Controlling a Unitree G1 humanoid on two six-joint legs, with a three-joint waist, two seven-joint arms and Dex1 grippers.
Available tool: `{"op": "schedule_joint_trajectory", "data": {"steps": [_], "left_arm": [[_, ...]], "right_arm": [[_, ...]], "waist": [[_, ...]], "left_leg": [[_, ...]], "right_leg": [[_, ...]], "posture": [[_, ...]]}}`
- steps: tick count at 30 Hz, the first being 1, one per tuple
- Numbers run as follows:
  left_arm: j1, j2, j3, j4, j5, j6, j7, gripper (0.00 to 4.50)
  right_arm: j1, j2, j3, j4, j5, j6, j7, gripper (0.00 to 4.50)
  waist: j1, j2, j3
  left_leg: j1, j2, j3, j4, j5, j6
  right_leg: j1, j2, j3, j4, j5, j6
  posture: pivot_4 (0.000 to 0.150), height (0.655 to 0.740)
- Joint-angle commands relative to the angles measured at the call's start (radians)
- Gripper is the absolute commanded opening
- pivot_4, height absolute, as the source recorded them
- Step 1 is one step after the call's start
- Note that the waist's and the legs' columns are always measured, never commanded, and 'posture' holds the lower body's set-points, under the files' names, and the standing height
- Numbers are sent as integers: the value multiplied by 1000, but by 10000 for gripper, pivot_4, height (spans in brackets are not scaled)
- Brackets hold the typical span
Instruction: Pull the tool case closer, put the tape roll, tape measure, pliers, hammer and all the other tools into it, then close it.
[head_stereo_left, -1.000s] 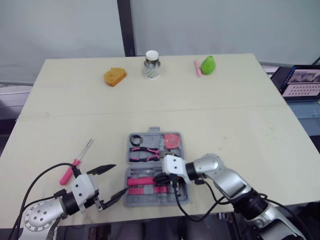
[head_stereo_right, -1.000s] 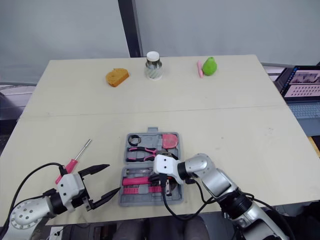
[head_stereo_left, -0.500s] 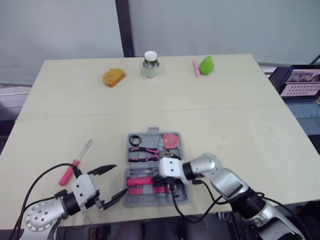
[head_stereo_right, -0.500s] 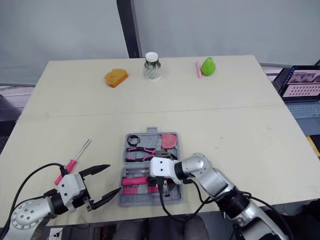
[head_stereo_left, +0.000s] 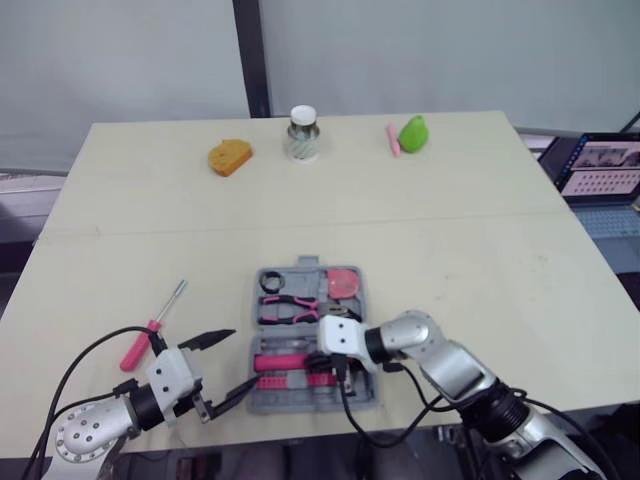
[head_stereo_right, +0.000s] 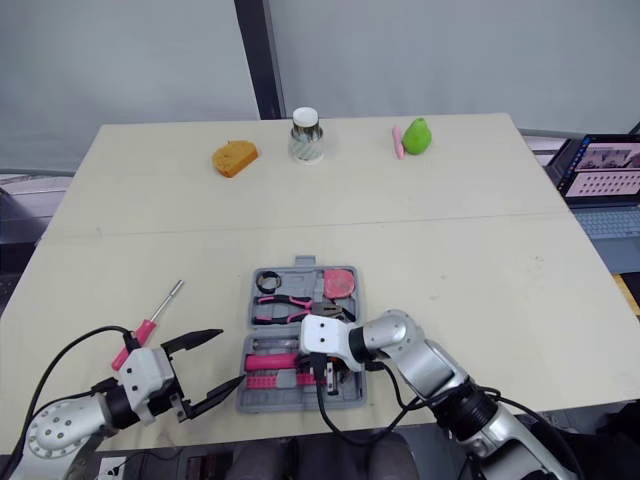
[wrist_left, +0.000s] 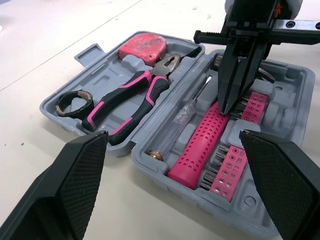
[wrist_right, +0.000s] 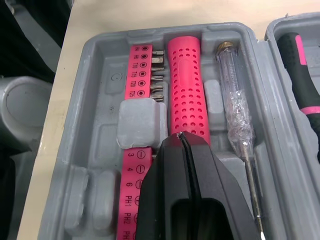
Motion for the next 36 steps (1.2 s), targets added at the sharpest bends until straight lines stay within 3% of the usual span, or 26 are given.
{"op": "schedule_joint_trajectory", "data": {"steps": [1, 6, 12, 15, 22, 27, 36], "left_arm": [[-11, 6, 6, -29, -16, 14, 8, 45000], [-32, 19, 84, -24, -62, 136, 56, 45000], [-81, 96, 261, 64, -189, 361, 78, 45000], [-105, 122, 356, 194, -180, 357, 88, 45000], [-134, 143, 554, 489, -161, 266, 144, 45000], [-124, 123, 595, 561, -148, 211, 183, 45000], [-117, 95, 562, 535, -148, 190, 189, 45000]], "right_arm": [[17, 12, -88, -57, 104, 12, 13, 183], [38, -27, -367, -153, 324, 129, -23, 183], [212, -244, -727, -88, 450, 191, 0, 183], [284, -313, -840, 63, 436, 134, -3, 8610], [330, -350, -1016, 367, 408, -41, -64, 44379], [323, -350, -1037, 484, 390, -126, -78, 44379], [281, -347, -1009, 503, 383, -156, -78, 44379]], "waist": [[0, 1, 2], [3, 4, 6], [25, 1, 8], [24, 1, 8], [12, 1, 9], [5, 0, 9], [2, 0, 9]], "left_leg": [[-1, 0, 0, 0, 0, 0], [-3, 0, 0, 1, 0, 0], [-3, -2, -1, 0, -1, 2], [-2, -1, 3, 0, -1, 2], [-1, 0, 8, -2, -1, 2], [-1, 0, 8, -1, -1, 2], [-1, 1, 8, 0, -1, 2]], "right_leg": [[-1, 0, 0, 0, 0, 0], [-1, 0, 0, -1, 0, 0], [-1, -1, 0, -1, 0, 0], [-1, 0, 1, -2, 0, 0], [-3, -1, 0, -3, 0, 0], [-3, -1, 0, -2, 0, 0], [-3, -1, 0, -2, 0, 0]], "posture": [[1500, 7400], [1500, 7400], [1500, 7400], [1500, 7400], [1500, 7400], [1500, 7400], [1500, 7400]]}}
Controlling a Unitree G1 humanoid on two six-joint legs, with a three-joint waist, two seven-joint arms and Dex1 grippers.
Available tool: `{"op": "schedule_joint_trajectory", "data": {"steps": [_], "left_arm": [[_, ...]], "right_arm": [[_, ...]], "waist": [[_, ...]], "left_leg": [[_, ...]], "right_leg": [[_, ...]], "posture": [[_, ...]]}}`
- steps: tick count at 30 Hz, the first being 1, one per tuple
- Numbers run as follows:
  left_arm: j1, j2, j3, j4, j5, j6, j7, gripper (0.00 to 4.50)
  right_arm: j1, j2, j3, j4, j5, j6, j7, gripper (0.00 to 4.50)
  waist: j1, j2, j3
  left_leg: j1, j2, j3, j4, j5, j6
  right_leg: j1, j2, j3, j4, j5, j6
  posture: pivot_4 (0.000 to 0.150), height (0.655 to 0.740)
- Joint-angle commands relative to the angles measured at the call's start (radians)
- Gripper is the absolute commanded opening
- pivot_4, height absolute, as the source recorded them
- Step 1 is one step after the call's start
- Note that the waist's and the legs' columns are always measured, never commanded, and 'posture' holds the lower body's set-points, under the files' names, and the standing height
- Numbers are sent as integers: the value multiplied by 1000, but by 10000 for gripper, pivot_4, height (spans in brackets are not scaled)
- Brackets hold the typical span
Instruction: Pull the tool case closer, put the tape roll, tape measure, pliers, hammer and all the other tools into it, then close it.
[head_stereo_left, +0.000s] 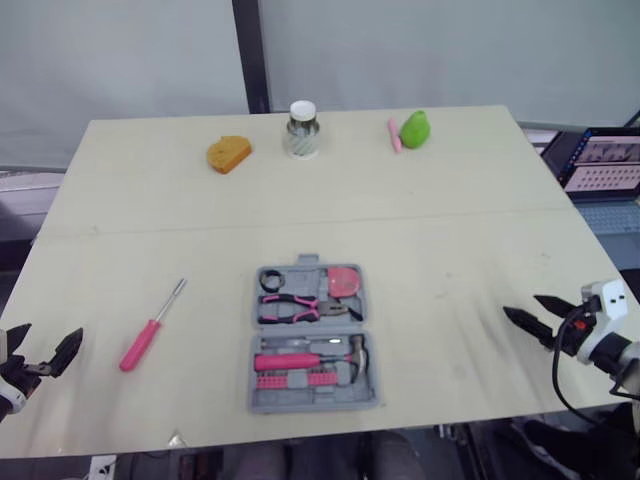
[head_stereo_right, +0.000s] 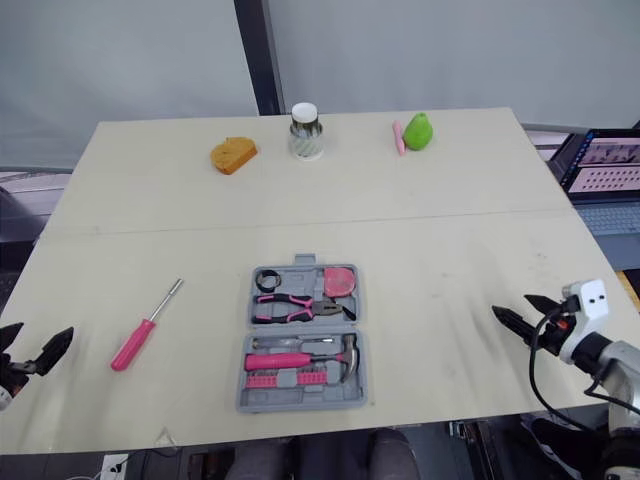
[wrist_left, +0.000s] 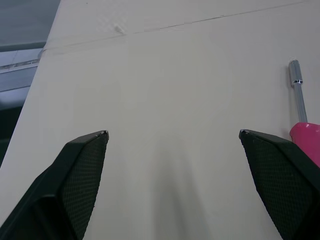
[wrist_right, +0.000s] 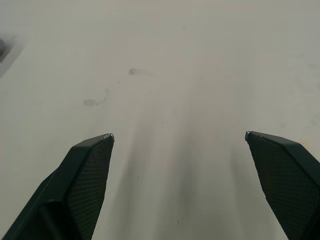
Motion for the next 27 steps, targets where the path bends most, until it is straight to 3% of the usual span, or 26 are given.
{"op": "schedule_joint_trajectory", "data": {"steps": [1, 4, 7, 10, 14, 20, 27], "left_arm": [[19, -13, 1, -36, 5, -11, 8, 45000], [39, -28, -12, -79, 1, 6, 6, 45000], [55, -43, -32, -160, -24, 46, 1, 45000], [87, -56, -80, -263, -17, 91, 1, 45000], [113, -73, -135, -367, -12, 165, 19, 45000], [46, -44, -216, -340, 82, 221, 78, 45000], [-63, -17, -298, -263, 115, 286, 64, 45000]], "right_arm": [[4, -14, -10, -12, 7, -16, -2, 44379], [18, -15, -2, -83, 26, 12, 13, 44379], [17, -13, 55, -299, 90, 123, 40, 44379], [-27, -13, 174, -545, 165, 266, 49, 44379], [-135, -6, 346, -745, 214, 396, 48, 44379], [-304, 63, 514, -818, 218, 450, 39, 44379], [-342, 102, 552, -838, 206, 449, 13, 44379]], "waist": [[0, 0, 0], [0, 0, 0], [0, 0, 0], [-3, 1, 1], [-1, 2, 1], [17, -1, 2], [22, -1, 2]], "left_leg": [[0, 0, 0, 0, 0, 0], [0, 0, 0, 0, 0, 0], [0, 0, 0, 0, 0, 0], [0, 2, 0, 0, 0, -1], [0, 2, 0, 0, -1, -1], [-1, 1, -3, 3, -2, -1], [-1, 0, -3, 4, -2, -1]], "right_leg": [[0, 0, 0, 0, 0, 0], [0, 0, 0, 0, 0, 0], [0, 0, 0, 0, 0, 0], [0, 1, 0, 0, 0, 0], [-1, 1, 0, 0, 0, 0], [0, 1, 0, 1, 0, 0], [0, 1, -1, 2, 0, 0]], "posture": [[1500, 7400], [1500, 7400], [1500, 7400], [1500, 7400], [1500, 7400], [1500, 7400], [1500, 7400]]}}
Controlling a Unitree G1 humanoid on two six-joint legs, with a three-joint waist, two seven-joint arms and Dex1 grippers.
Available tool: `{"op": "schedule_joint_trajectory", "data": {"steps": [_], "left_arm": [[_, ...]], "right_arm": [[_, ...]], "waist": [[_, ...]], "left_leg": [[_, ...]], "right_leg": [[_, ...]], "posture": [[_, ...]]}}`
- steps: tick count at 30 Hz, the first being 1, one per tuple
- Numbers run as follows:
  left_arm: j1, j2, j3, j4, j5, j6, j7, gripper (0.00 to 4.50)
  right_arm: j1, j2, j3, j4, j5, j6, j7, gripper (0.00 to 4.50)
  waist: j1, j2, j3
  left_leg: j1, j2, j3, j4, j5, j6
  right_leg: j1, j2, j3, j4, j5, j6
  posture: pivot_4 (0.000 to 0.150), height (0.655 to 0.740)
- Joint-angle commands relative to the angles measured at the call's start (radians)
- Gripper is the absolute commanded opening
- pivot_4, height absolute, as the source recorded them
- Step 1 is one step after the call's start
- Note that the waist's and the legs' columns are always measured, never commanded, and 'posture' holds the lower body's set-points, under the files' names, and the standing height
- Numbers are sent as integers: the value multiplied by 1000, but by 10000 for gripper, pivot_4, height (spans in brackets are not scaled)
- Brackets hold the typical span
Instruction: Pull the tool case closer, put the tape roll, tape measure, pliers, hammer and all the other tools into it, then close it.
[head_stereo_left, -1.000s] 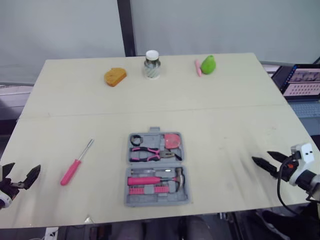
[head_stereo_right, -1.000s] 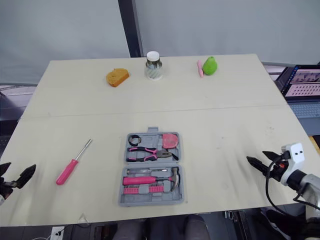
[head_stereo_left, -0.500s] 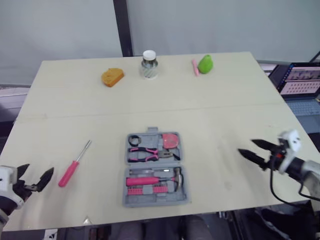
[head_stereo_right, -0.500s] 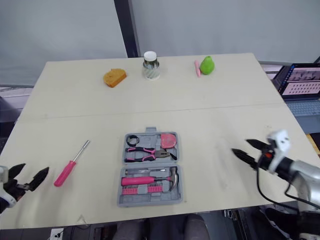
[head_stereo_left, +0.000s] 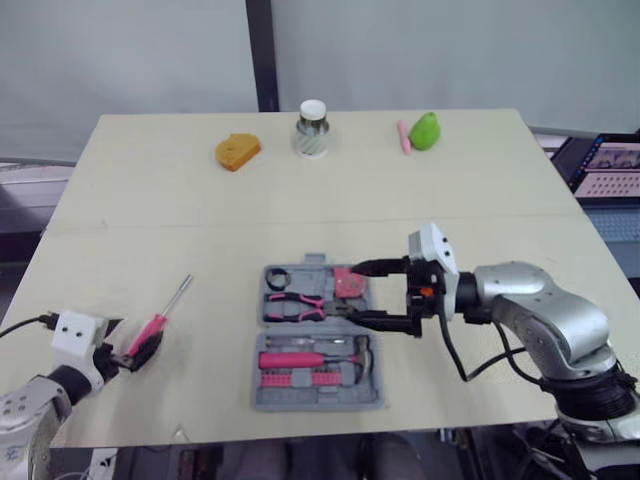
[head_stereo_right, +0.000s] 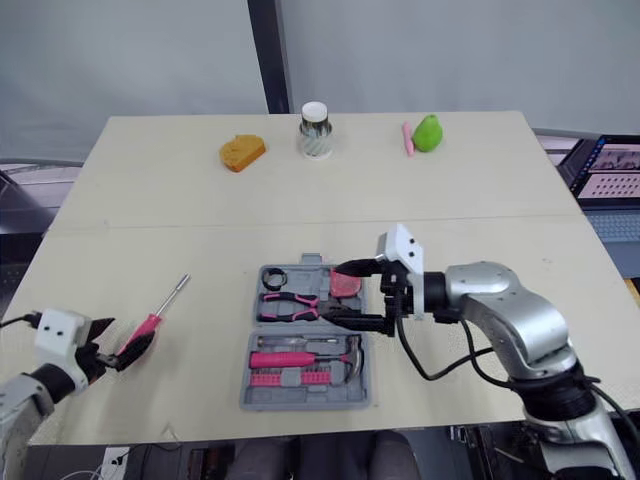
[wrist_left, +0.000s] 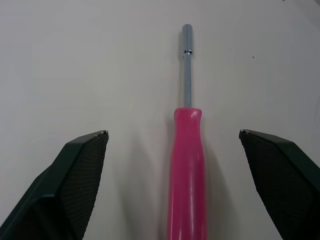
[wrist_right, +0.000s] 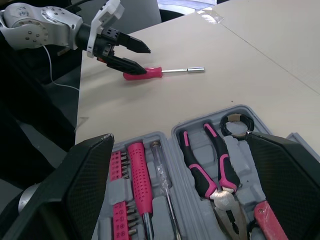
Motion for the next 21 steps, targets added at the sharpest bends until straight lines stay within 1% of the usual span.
{"op": "schedule_joint_trajectory", "data": {"steps": [1, 6, 9, 15, 18, 21], "left_arm": [[-23, 13, -44, 50, 26, 18, -15, 45000], [-65, 22, -105, 143, 75, 9, -19, 45000], [-92, 26, -126, 197, 101, -12, -20, 45000], [-99, 35, -152, 235, 108, -29, -45, 45000], [-84, 41, -152, 239, 108, -30, -52, 36548], [-75, 42, -147, 245, 105, -36, -54, 22314]], "right_arm": [[-1, 8, -1, -54, 9, -3, -18, 44379], [14, 2, -7, -97, 17, 6, -35, 44379], [16, 1, -17, -115, 27, 13, -43, 44379], [25, -7, -27, -134, 34, 21, -49, 44379], [25, -10, -32, -137, 35, 19, -49, 45000], [25, -4, -39, -135, 38, 10, -52, 45000]], "waist": [[-3, 0, 0], [-9, 0, 0], [-2, 0, 0], [1, 2, -1], [0, 2, -1], [-3, 2, -1]], "left_leg": [[0, 0, 0, 0, 0, 0], [1, 1, 0, -1, 0, 0], [1, 1, 0, 0, 0, 0], [2, 1, 0, 0, 0, -1], [2, 1, 1, 0, 0, -1], [2, 1, 1, 0, 0, -1]], "right_leg": [[0, 0, 0, 0, 0, 0], [-1, 0, -2, 2, 0, 0], [-1, 0, -2, 2, 0, 0], [0, 0, -2, 2, 0, 0], [0, 0, -2, 2, 0, 0], [0, 0, -2, 2, 0, 0]], "posture": [[1500, 7400], [1500, 7400], [1500, 7400], [1500, 7400], [1500, 7400], [1500, 7400]]}}
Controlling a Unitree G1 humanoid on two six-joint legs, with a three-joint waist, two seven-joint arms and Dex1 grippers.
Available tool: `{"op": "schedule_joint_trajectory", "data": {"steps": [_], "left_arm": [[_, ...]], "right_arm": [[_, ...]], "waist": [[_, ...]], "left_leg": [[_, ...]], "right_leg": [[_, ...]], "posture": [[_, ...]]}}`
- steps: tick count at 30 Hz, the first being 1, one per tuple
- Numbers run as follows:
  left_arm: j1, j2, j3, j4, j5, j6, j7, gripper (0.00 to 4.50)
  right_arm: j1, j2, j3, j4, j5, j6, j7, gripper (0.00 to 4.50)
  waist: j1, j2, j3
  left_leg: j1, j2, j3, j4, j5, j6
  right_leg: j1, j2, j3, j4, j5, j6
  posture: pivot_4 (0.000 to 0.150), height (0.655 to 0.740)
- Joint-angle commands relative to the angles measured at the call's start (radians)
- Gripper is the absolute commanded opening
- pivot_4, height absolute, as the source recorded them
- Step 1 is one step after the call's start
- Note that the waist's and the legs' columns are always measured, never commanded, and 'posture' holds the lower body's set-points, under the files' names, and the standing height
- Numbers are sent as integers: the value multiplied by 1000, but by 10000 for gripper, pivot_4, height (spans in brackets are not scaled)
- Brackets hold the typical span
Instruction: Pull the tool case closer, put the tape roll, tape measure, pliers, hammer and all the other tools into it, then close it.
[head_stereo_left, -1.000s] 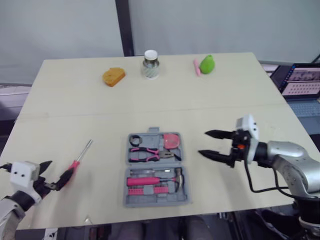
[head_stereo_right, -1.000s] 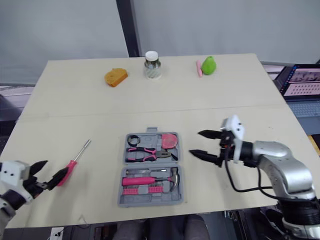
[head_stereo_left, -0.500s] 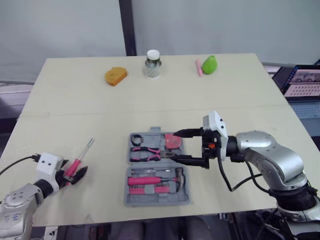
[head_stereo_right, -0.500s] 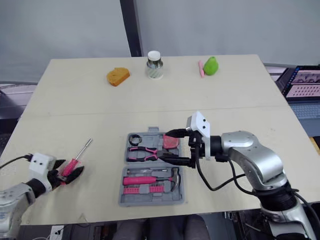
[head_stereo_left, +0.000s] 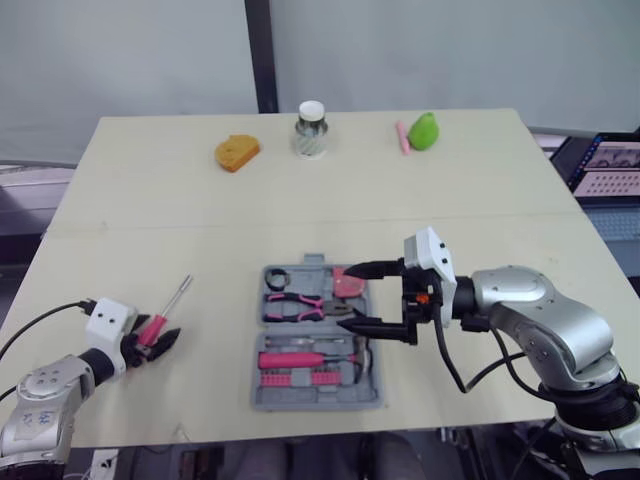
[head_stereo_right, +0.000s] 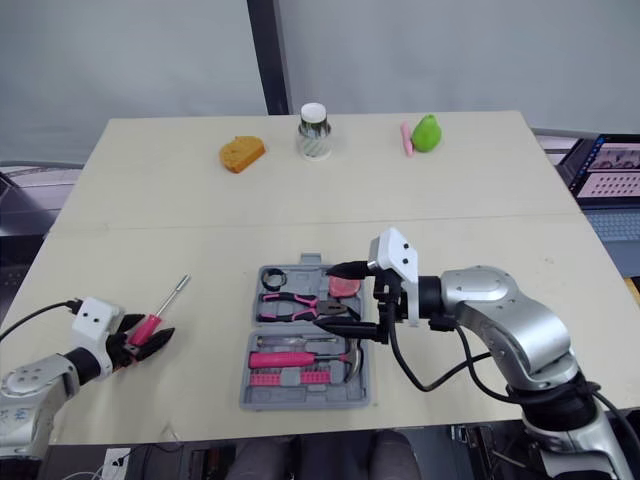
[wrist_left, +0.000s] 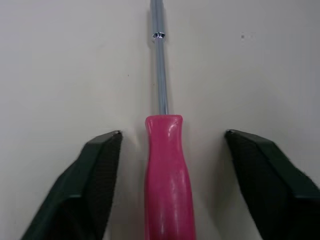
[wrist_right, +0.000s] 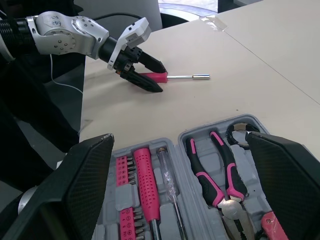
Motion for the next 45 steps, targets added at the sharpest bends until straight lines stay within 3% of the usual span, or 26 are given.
{"op": "schedule_joint_trajectory", "data": {"steps": [1, 3, 4, 11, 16, 20, 26, 36, 45], "left_arm": [[39, 8, -14, 50, 35, 14, 2, 17123], [39, 8, -13, 58, 35, 9, 2, 6707], [37, 8, -14, 63, 36, 6, 2, 5937], [4, 19, -32, 82, 37, -42, -31, 6150], [-42, 152, -86, -207, -24, 62, -181, 6150], [-131, 332, -176, -504, -91, 231, -337, 6150], [-146, 491, -261, -738, -142, 384, -430, 6150], [-273, 467, -472, -992, -171, 716, -289, 6150], [-321, 411, -637, -1044, -133, 814, -179, 6150]], "right_arm": [[-1, 1, -38, -39, 26, -17, -11, 45000], [-1, 3, -39, -34, 24, -26, -8, 45000], [-2, 2, -39, -31, 22, -31, -6, 45000], [-8, -17, -61, -25, 29, -47, 6, 45000], [67, -121, -144, -58, 49, -53, 56, 45000], [189, -214, -166, -80, -4, -103, 97, 45000], [292, -267, -165, -86, -61, -164, 96, 45000], [396, -326, -235, -129, -69, -162, 83, 45000], [465, -389, -294, -151, -50, -159, 115, 45000]], "waist": [[-1, 0, 0], [-2, 0, 0], [-3, 0, 0], [0, 2, 0], [6, -3, 2], [5, -7, 5], [-25, -2, 7], [7, -4, 9], [7, -5, 9]], "left_leg": [[0, 0, 0, 0, 0, 0], [0, 0, 0, 0, 0, 0], [0, 0, 0, 0, 0, 0], [1, 0, 1, -1, 0, 0], [-2, -1, -1, 0, 0, 0], [-4, 0, -3, 1, 0, 0], [-2, 0, 4, -5, -1, 1], [-3, 0, 3, 0, -1, 1], [-3, 1, 4, 0, -1, 1]], "right_leg": [[0, 0, 0, 0, 0, 0], [0, 0, 0, 0, 0, 0], [0, 0, 0, 0, 0, 0], [0, 0, 0, 0, 0, 0], [0, 0, 0, 0, 0, 0], [0, 0, 0, -1, 0, 0], [-2, 0, 3, -3, 0, 0], [-2, 1, 4, -3, -1, -1], [-2, 1, 5, -3, -1, -1]], "posture": [[1500, 7400], [1500, 7400], [1500, 7400], [1500, 7400], [1500, 7400], [1500, 7400], [1500, 7400], [1500, 7400], [1500, 7400]]}}
